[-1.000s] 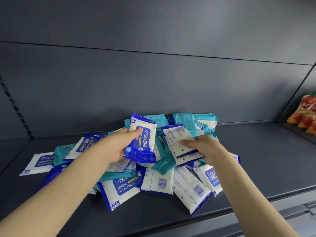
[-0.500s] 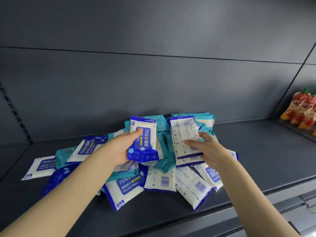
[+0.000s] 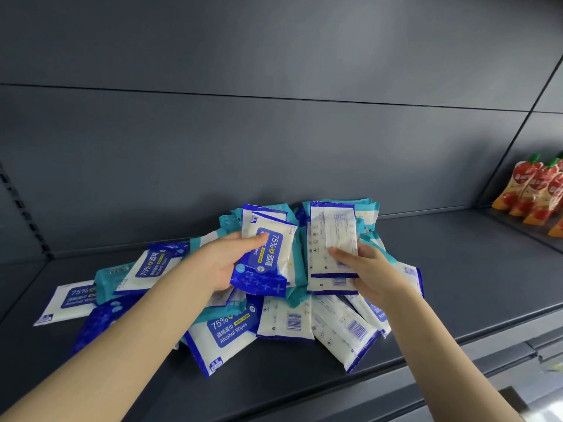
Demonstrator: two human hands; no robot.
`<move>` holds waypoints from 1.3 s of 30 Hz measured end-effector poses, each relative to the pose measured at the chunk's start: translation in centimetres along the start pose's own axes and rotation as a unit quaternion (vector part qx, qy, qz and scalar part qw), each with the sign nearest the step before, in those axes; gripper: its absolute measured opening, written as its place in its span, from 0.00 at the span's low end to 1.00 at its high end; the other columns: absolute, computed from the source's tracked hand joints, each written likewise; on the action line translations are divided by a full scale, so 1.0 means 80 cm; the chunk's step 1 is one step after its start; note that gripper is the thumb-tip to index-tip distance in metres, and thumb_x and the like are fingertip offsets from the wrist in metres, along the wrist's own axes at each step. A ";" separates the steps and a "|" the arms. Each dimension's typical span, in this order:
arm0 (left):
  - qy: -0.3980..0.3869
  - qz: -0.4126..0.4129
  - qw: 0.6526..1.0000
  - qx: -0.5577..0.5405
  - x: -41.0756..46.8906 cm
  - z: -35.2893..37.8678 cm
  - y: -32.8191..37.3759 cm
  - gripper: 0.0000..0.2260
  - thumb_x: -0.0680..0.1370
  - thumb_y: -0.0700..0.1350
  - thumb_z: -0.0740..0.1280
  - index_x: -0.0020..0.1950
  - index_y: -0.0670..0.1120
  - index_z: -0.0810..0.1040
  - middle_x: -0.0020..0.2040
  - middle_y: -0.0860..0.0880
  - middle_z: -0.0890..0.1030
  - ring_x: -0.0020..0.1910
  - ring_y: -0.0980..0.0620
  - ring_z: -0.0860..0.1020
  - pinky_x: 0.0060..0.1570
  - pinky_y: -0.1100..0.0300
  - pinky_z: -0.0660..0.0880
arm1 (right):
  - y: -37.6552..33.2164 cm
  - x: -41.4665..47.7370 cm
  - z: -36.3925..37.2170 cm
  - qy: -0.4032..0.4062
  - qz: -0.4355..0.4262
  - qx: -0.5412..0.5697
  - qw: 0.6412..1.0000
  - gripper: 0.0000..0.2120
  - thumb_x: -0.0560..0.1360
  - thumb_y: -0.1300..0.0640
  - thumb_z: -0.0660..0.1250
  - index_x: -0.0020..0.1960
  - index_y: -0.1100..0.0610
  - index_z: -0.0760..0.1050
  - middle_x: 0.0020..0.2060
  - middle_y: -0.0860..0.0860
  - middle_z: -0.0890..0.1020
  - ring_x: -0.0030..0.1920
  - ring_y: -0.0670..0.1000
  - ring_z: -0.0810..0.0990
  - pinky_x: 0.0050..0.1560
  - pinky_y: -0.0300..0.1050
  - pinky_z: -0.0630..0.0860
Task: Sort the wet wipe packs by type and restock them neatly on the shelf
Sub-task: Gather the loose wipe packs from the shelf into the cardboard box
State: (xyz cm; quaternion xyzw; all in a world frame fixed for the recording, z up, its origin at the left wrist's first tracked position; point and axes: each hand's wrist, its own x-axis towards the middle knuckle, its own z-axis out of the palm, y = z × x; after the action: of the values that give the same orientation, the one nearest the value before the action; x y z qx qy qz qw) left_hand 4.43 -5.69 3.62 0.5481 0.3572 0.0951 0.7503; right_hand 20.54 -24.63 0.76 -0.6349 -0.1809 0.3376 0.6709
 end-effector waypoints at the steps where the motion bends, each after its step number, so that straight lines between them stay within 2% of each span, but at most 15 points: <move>1: 0.007 0.012 1.000 0.005 0.002 0.002 -0.003 0.14 0.76 0.48 0.72 0.60 0.47 0.76 0.52 0.45 0.84 0.49 0.45 0.83 0.45 0.51 0.80 | 0.002 -0.001 0.000 0.001 0.002 0.007 1.000 0.11 0.77 0.60 0.68 0.59 0.55 0.75 0.47 0.52 0.86 0.47 0.52 0.85 0.38 0.47 0.83; 6: 0.049 0.113 0.992 -0.029 0.010 0.015 -0.010 0.10 0.77 0.50 0.71 0.57 0.52 0.76 0.50 0.48 0.85 0.46 0.48 0.85 0.49 0.46 0.81 | 0.000 -0.004 -0.008 0.015 -0.031 0.054 0.998 0.14 0.79 0.60 0.67 0.64 0.57 0.74 0.52 0.54 0.86 0.51 0.54 0.86 0.43 0.51 0.84; 8: 0.064 0.145 0.987 -0.038 0.012 0.017 -0.005 0.09 0.78 0.52 0.69 0.57 0.55 0.75 0.52 0.49 0.84 0.49 0.48 0.84 0.53 0.43 0.80 | -0.009 -0.006 -0.015 0.031 -0.043 0.084 0.995 0.12 0.79 0.60 0.66 0.62 0.56 0.75 0.49 0.53 0.87 0.48 0.52 0.86 0.40 0.49 0.83; 10: 0.064 0.164 0.984 -0.037 0.011 0.024 0.005 0.12 0.79 0.55 0.67 0.61 0.57 0.73 0.55 0.50 0.83 0.51 0.49 0.84 0.54 0.43 0.80 | -0.021 -0.011 -0.023 0.044 -0.051 0.091 0.994 0.12 0.80 0.59 0.66 0.63 0.55 0.74 0.51 0.53 0.86 0.49 0.53 0.86 0.43 0.52 0.83; 12: 0.050 0.176 0.983 -0.034 0.010 0.039 0.014 0.15 0.79 0.57 0.66 0.64 0.59 0.70 0.56 0.52 0.83 0.51 0.50 0.83 0.50 0.47 0.81 | -0.032 -0.018 -0.037 0.061 -0.055 0.086 0.993 0.12 0.80 0.57 0.66 0.63 0.53 0.74 0.51 0.53 0.86 0.50 0.54 0.85 0.46 0.53 0.83; 15: 0.018 0.197 0.980 -0.029 0.005 0.078 0.020 0.14 0.80 0.56 0.64 0.65 0.60 0.69 0.54 0.56 0.83 0.48 0.53 0.84 0.43 0.53 0.81 | -0.045 -0.037 -0.070 0.098 -0.049 0.086 0.990 0.09 0.79 0.54 0.66 0.59 0.53 0.74 0.44 0.50 0.86 0.44 0.51 0.86 0.36 0.48 0.82; 18: -0.015 0.189 0.982 0.000 0.002 0.138 0.016 0.14 0.80 0.56 0.65 0.63 0.55 0.73 0.53 0.52 0.84 0.45 0.51 0.84 0.46 0.52 0.80 | -0.055 -0.069 -0.122 0.140 -0.052 0.088 0.985 0.09 0.79 0.51 0.66 0.57 0.52 0.74 0.43 0.50 0.86 0.40 0.50 0.86 0.33 0.45 0.81; 21: -0.055 0.172 0.983 0.033 -0.003 0.215 -0.001 0.11 0.79 0.57 0.66 0.55 0.52 0.79 0.48 0.50 0.86 0.45 0.49 0.84 0.50 0.50 0.80 | -0.054 -0.118 -0.196 0.184 -0.058 0.090 0.977 0.10 0.79 0.50 0.66 0.59 0.52 0.75 0.42 0.49 0.87 0.40 0.50 0.87 0.33 0.45 0.82; 24: -0.120 0.156 0.979 0.059 -0.018 0.306 -0.032 0.11 0.79 0.56 0.67 0.56 0.52 0.79 0.45 0.51 0.86 0.44 0.49 0.85 0.48 0.50 0.81 | -0.039 -0.182 -0.278 0.232 -0.048 0.108 0.965 0.14 0.79 0.50 0.66 0.62 0.54 0.74 0.44 0.51 0.87 0.41 0.50 0.87 0.34 0.44 0.82; 28: -0.207 0.131 0.965 0.097 -0.040 0.438 -0.106 0.08 0.80 0.54 0.66 0.56 0.53 0.77 0.50 0.51 0.85 0.48 0.50 0.84 0.48 0.49 0.81 | 0.003 -0.284 -0.396 0.310 -0.009 0.127 0.942 0.18 0.78 0.48 0.66 0.65 0.55 0.73 0.48 0.54 0.86 0.47 0.54 0.85 0.38 0.47 0.83; 32: -0.281 0.071 0.943 0.162 -0.053 0.553 -0.216 0.12 0.80 0.54 0.66 0.61 0.52 0.75 0.52 0.50 0.85 0.50 0.49 0.84 0.51 0.48 0.80 | 0.076 -0.386 -0.504 0.399 0.045 0.126 0.907 0.19 0.77 0.49 0.69 0.63 0.57 0.73 0.47 0.55 0.86 0.46 0.56 0.86 0.40 0.50 0.83; 34: -0.300 0.033 0.936 0.184 -0.052 0.599 -0.284 0.14 0.80 0.54 0.66 0.63 0.50 0.74 0.53 0.48 0.84 0.51 0.48 0.84 0.52 0.48 0.80 | 0.125 -0.429 -0.548 0.441 0.074 0.134 0.884 0.21 0.76 0.48 0.70 0.64 0.57 0.73 0.49 0.57 0.86 0.46 0.56 0.86 0.44 0.52 0.83; 36: -0.309 -0.019 0.927 0.211 -0.048 0.638 -0.357 0.15 0.79 0.55 0.66 0.63 0.49 0.74 0.54 0.47 0.84 0.50 0.47 0.84 0.51 0.48 0.81 | 0.178 -0.464 -0.583 0.473 0.100 0.160 0.860 0.20 0.76 0.49 0.70 0.64 0.56 0.72 0.51 0.58 0.85 0.46 0.56 0.86 0.41 0.49 0.83; 39: -0.302 -0.093 0.910 0.269 -0.039 0.680 -0.470 0.19 0.77 0.58 0.67 0.63 0.49 0.73 0.54 0.46 0.84 0.50 0.47 0.84 0.50 0.48 0.81 | 0.271 -0.489 -0.626 0.517 0.140 0.211 0.817 0.21 0.77 0.50 0.70 0.66 0.57 0.72 0.55 0.59 0.84 0.52 0.59 0.85 0.44 0.51 0.83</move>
State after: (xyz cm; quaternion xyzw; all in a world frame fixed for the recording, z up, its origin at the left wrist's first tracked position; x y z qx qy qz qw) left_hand 27.65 -62.77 -20.69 0.6959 0.1750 -0.2445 0.6522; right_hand 21.65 -88.66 -19.53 -0.5775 0.3595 0.0798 0.7287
